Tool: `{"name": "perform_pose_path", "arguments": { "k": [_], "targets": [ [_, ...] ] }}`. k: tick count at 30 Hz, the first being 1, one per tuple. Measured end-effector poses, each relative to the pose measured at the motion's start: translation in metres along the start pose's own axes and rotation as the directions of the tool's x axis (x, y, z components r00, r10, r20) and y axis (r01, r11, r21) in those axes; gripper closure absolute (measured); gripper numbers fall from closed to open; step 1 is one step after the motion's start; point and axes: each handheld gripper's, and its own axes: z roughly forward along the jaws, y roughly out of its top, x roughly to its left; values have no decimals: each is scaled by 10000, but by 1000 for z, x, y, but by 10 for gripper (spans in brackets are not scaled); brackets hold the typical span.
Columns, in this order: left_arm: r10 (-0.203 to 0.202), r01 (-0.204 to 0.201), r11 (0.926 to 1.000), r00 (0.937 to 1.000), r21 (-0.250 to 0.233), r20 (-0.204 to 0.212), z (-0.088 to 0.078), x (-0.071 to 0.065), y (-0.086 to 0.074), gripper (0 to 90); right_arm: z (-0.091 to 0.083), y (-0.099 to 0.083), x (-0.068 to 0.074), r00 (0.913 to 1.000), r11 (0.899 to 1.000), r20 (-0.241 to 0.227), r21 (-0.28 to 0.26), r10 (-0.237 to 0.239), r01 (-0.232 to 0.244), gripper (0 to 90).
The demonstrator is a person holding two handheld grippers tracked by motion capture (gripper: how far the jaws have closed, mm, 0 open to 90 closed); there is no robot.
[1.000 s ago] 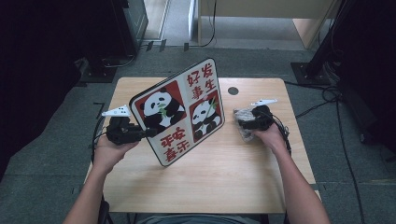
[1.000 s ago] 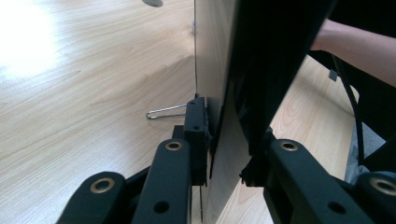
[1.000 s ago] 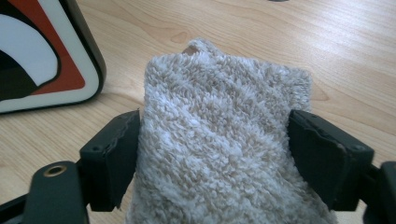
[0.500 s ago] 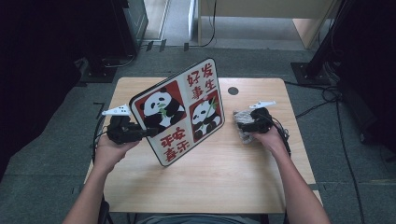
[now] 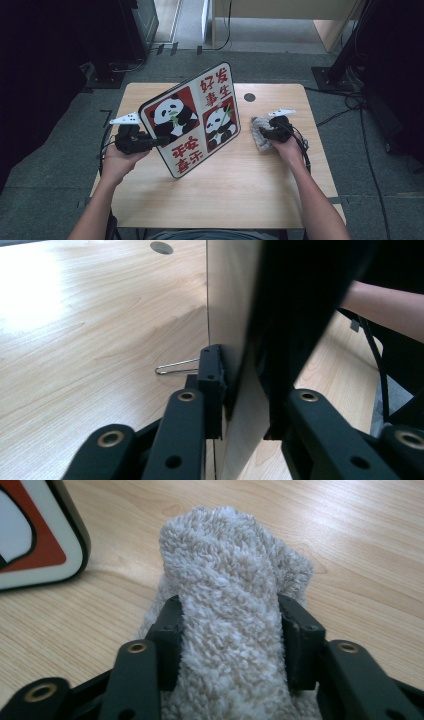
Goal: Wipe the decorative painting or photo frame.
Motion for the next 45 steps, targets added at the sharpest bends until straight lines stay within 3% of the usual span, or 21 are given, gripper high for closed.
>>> {"name": "perform_pose_path", "arguments": {
  "k": [4, 7, 12, 18, 22, 34, 45],
  "targets": [
    [-5, 5, 10000, 10000, 5, -70, 0, 0, 0, 792, 0, 2, -3, 9995, 9997, -243, 192, 185, -180, 598],
    [-55, 55, 10000, 9999, 9, -101, 0, -1, 0, 799, -2, 4, -2, 9997, 9995, -230, 324, 53, -46, 650],
    [-78, 78, 10000, 9999, 9, -113, -1, -1, 0, 806, -13, 10, -6, 9954, 9985, -889, 457, 350, -310, 673],
    [-92, 92, 9999, 9999, 44, -126, -2, -3, -1, 805, -30, 16, -5, 9921, 9994, -1205, 22, 347, -347, 674],
    [-78, 79, 10000, 9999, 58, -119, -3, -5, -2, 805, -43, 21, -2, 9894, 9991, -1434, -327, 212, -262, 672],
    [-18, 19, 10000, 9999, 90, -117, -7, -9, -5, 803, -73, 37, 9, 9724, 9982, -2321, -587, -243, 110, 668],
    [-16, 18, 10000, 9998, 77, -191, -7, -8, -5, 804, -87, 56, 26, 9554, 9943, -2816, -813, -890, 687, 668]
  ]
}}
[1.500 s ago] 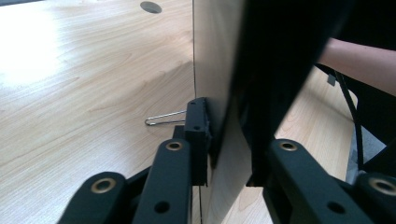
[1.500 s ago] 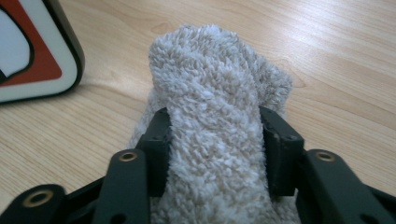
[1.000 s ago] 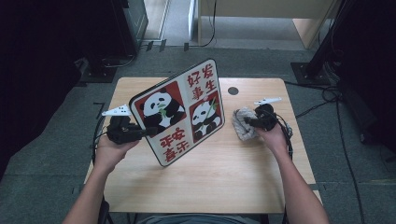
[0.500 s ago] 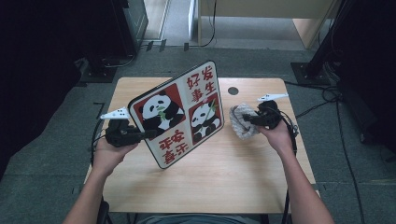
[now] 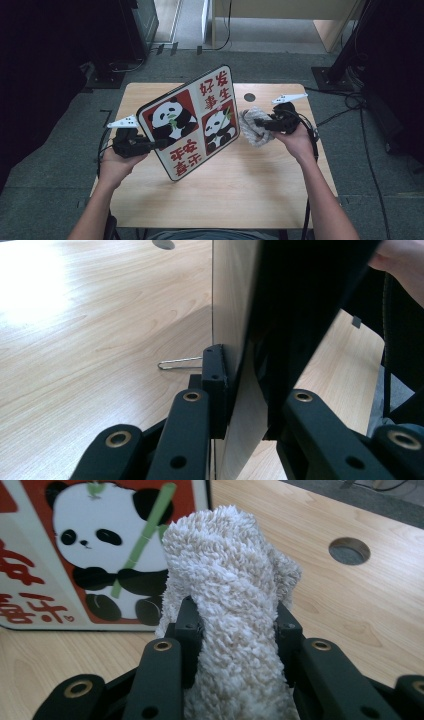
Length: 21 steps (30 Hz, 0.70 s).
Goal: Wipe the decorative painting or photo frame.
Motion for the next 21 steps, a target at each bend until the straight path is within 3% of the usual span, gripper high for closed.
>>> {"name": "perform_pose_path", "arguments": {
  "k": [10, 21],
  "targets": [
    [42, -42, 10000, 10000, 22, 87, 0, 1, 0, 807, -4, 20, 10, 9990, 9994, -376, -251, -248, 239, 668],
    [201, -205, 9996, 9996, 182, 199, -4, 0, 0, 807, -25, 54, 18, 9953, 9959, -570, -486, -788, 761, 668]
  ]
}}
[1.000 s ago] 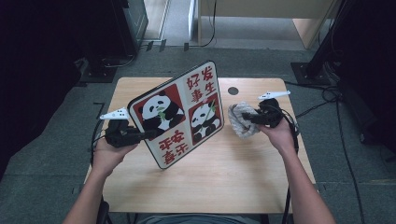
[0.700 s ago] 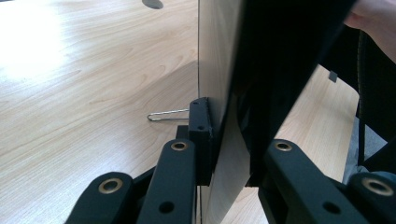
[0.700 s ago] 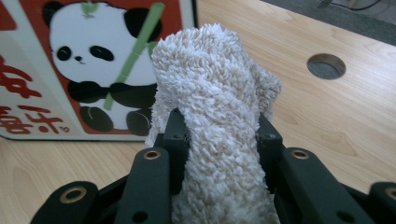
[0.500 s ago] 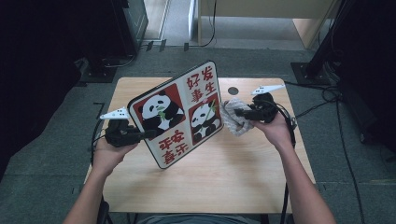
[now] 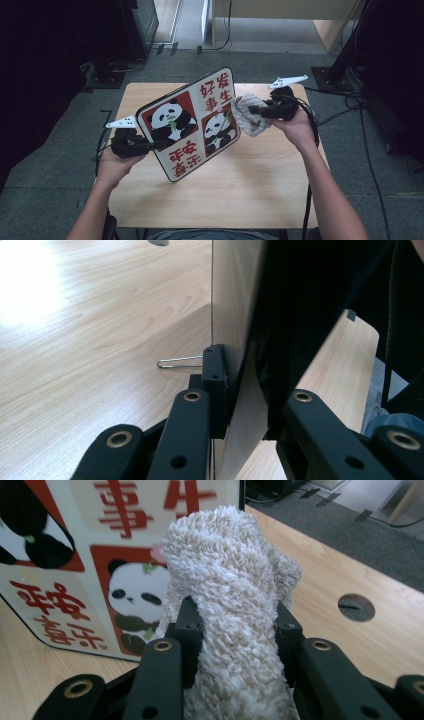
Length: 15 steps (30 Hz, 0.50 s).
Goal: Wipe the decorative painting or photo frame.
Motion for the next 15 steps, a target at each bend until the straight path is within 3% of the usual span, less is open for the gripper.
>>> {"name": "perform_pose_path", "arguments": {
  "k": [15],
  "targets": [
    [-31, 31, 10000, 10000, -47, 25, 0, 2, 0, 808, -19, 59, 16, 9974, 9960, 62, -543, -713, 715, 665]
  ]
}}
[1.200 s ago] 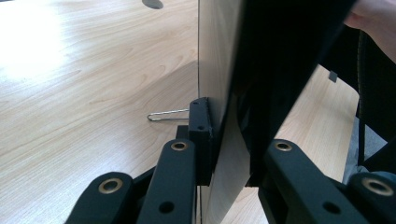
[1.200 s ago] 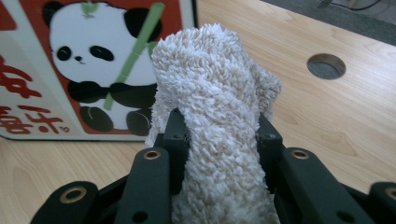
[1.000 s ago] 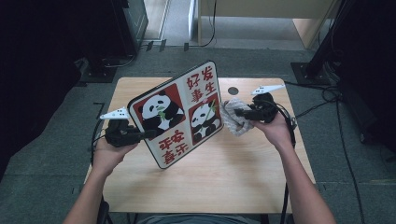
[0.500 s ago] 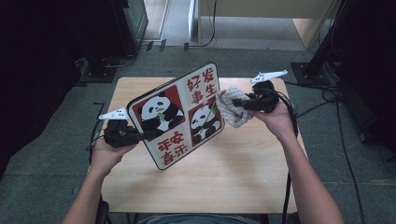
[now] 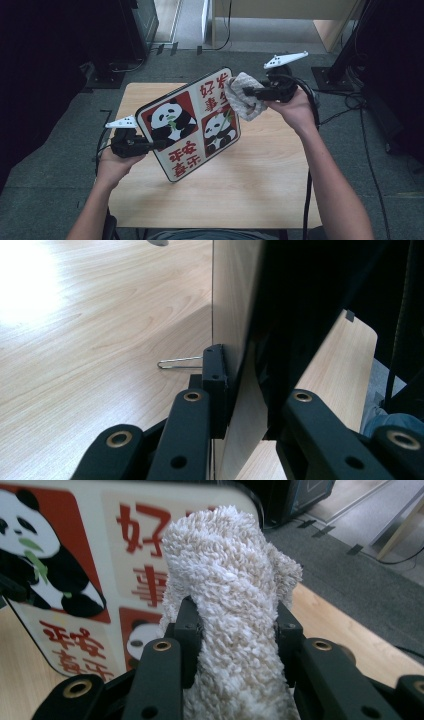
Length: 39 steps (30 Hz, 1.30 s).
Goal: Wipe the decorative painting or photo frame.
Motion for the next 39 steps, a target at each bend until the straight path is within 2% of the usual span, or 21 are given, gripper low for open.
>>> {"name": "perform_pose_path", "arguments": {
  "k": [2, 7, 10, 15, 25, 39],
  "targets": [
    [4, -4, 10000, 10000, 19, -18, 0, 0, 0, 808, -1, 8, 1, 9999, 9998, 20, -112, -134, 134, 664],
    [-22, 22, 10000, 10000, 58, 2, 0, 0, 1, 808, 0, 26, 4, 9999, 9980, -47, -630, -115, 112, 661],
    [-27, 27, 10000, 10000, 66, 22, 0, 0, 0, 808, 8, 31, 4, 9998, 9982, -66, -573, -169, 165, 661],
    [-62, 62, 10000, 10000, 32, 47, 0, 1, 0, 807, 21, 27, 2, 9998, 9983, -121, -572, -145, 138, 659],
    [24, -24, 10000, 10000, 84, 65, -1, 1, 0, 804, 24, 19, 2, 9995, 9990, -88, -318, -305, 302, 656],
    [78, -78, 9999, 10000, 100, 51, -1, 1, 0, 802, 32, -1, 0, 9996, 9996, -191, -169, -212, 209, 654]
  ]
}}
